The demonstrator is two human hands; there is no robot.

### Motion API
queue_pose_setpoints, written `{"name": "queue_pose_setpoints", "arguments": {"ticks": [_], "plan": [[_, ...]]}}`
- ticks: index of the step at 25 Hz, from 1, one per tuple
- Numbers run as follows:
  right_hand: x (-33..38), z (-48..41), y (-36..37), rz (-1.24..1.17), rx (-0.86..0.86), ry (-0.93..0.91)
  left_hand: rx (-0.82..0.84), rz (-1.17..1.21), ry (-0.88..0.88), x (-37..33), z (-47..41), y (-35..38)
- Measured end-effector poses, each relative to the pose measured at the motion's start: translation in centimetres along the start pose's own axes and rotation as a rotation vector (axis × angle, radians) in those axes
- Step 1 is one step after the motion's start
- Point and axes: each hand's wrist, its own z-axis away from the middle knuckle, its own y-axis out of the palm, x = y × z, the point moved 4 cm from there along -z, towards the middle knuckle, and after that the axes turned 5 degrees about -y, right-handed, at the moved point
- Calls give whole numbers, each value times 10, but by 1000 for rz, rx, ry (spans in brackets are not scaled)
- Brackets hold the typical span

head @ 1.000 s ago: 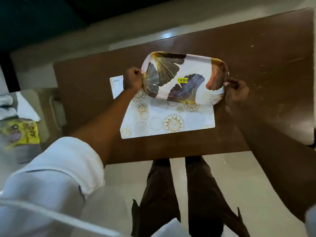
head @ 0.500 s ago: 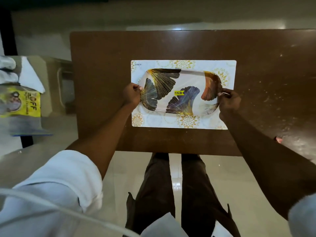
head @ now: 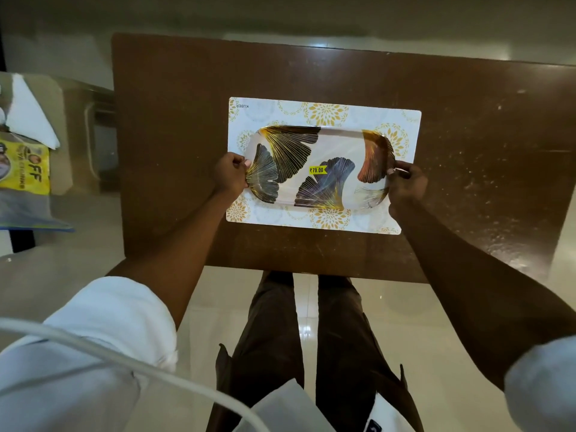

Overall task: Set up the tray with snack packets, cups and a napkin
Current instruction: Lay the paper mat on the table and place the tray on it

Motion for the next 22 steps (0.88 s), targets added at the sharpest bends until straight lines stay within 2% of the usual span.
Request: {"name": "queue_pose_setpoints", "arguments": {"ticks": [11,22], "plan": [[-13,4,-6,32,-11,-22,54,3,6,10,-5,2],[-15,5,-10,28,-1,-50,41,10,-1,9,-5,4]]}}
